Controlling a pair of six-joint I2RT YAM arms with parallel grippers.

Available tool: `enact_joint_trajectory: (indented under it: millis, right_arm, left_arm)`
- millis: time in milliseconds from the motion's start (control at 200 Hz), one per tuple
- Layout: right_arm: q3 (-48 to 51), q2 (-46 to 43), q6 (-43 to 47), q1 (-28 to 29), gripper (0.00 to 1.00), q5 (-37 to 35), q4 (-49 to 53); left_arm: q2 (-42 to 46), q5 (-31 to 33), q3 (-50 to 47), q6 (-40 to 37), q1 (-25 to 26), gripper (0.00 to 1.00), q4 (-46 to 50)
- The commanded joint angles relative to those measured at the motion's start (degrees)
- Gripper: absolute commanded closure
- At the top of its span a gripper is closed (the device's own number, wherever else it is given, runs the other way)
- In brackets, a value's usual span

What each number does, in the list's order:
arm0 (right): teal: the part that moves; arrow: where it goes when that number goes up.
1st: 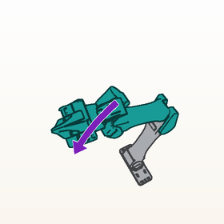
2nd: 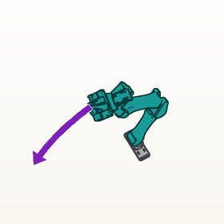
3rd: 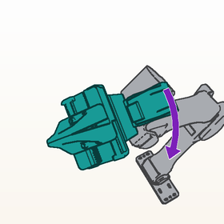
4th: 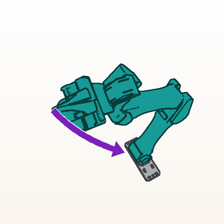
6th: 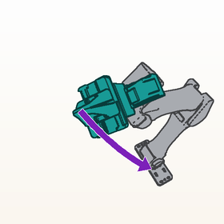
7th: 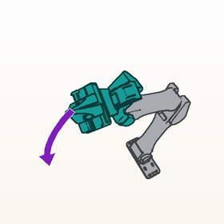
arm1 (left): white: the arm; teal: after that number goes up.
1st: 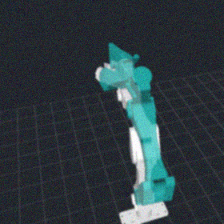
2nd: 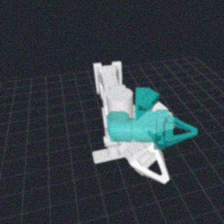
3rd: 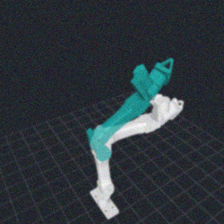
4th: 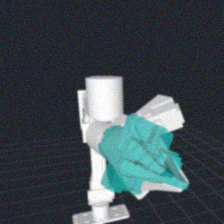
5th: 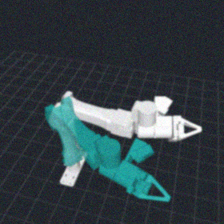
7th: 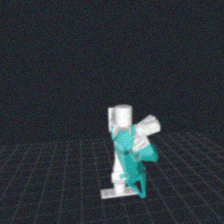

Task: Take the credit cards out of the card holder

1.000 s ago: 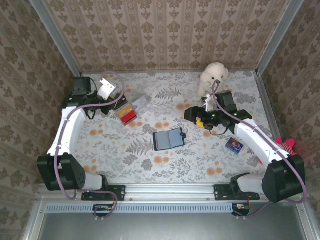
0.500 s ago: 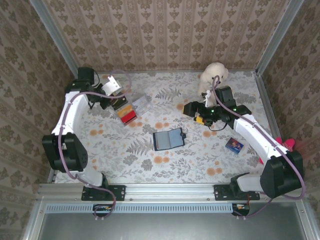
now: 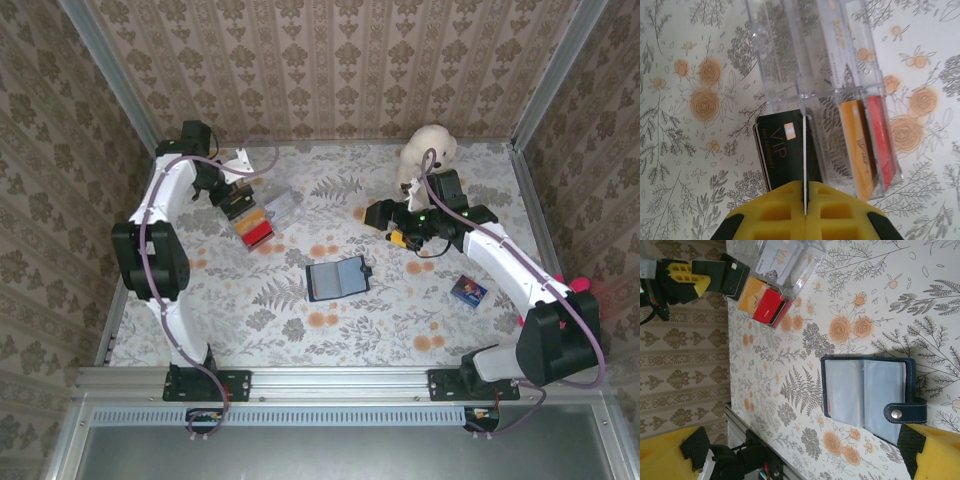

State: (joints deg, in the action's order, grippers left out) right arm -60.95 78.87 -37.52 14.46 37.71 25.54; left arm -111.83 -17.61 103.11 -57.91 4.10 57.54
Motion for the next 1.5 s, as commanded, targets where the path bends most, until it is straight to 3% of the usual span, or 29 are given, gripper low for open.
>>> enact_joint_trajectory:
  millis: [0,345,515,855,1210,1495]
  right_arm:
    - [-1.28,0.41,-0.30,-0.18,0.00,0.28,0.22]
    - [-1.87,2.77,-0.43,-0.21,0.00,1.09,0.03]
    - [-1.54,3.13,-1.15,-0.18,0.00,1.84,-1.28]
    - [-1.63,3.22,-0.98,-0.20,0.00,1.75,-1.10]
    - [-1.36,3.83,-0.93,-0.18,0.00,1.92,-1.55]
    - [-1.19,4.34,-0.54,-0.21,0.00,1.84,-1.37]
  left_arm:
    - [-1.84,1.79,2.36,-0.86,0.00,1.00,3.37]
    - [-4.18,2.75,3.04,1.61,0.19,0.91,3.24]
    - [-5.12,5.01,3.58,3.17,0.12,0.91,3.51]
    - [-3.69,1.56,6.89,4.83,0.12,0.96,5.97]
    - [-7.20,5.30,7.44,6.38,-0.08,0.93,5.75]
    - [-9.34,1.47,8.25,6.63,0.42,0.92,7.29]
